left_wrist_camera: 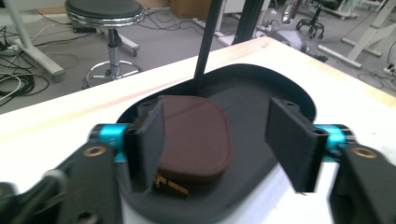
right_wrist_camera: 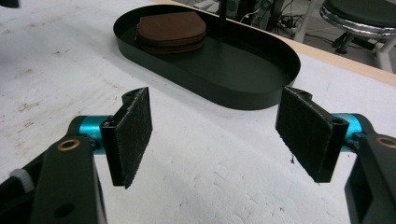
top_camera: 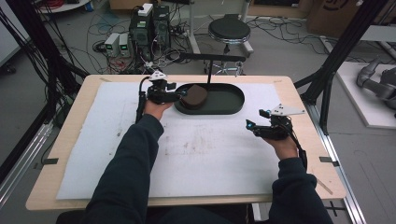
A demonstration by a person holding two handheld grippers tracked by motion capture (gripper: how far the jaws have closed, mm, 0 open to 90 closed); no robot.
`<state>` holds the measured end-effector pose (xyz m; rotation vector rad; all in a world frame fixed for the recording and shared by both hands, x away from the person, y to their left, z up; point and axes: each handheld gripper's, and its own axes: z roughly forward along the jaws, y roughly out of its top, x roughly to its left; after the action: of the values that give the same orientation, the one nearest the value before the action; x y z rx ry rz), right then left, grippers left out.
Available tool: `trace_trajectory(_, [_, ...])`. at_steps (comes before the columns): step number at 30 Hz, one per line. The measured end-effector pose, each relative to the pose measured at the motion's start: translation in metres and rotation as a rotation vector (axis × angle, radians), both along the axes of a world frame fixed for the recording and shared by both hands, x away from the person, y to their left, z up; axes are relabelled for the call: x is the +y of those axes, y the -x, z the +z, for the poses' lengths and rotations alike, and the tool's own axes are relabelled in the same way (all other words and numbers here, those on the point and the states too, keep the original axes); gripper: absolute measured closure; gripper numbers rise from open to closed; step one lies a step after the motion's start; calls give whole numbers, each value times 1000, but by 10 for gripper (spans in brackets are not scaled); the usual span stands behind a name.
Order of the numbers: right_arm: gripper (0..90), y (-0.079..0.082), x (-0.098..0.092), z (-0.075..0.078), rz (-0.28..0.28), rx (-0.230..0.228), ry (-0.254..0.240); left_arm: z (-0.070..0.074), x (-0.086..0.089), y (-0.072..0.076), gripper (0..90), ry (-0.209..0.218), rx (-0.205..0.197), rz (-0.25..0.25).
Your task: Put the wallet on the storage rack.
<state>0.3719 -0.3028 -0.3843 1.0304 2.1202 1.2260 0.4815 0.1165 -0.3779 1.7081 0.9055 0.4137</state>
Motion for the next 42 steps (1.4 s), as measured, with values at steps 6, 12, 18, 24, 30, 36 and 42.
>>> trace_trajectory(6, [225, 3, 4, 1, 15, -11, 0, 3, 33, 39, 200, 24, -49, 31])
trace_trajectory(12, [220, 6, 9, 0, 29, -15, 39, -1, 63, 76, 200, 33, -96, 30])
trace_trajectory(18, [217, 10, 10, 2, 45, -27, 43, -8, 89, 110, 196, 28, -101, 66])
trace_trajectory(24, [217, 18, 8, 1, 63, -36, 71, -11, 104, 130, 196, 36, -139, 73])
trace_trajectory(30, [217, 23, 2, -4, 45, -29, 56, -19, 107, 136, 196, 29, -157, 87])
trace_trajectory(36, [217, 24, 0, -6, 32, -29, 58, -23, 111, 139, 196, 30, -156, 101])
trace_trajectory(42, [217, 23, 2, -8, 29, -28, 74, -27, 113, 142, 197, 25, -154, 106])
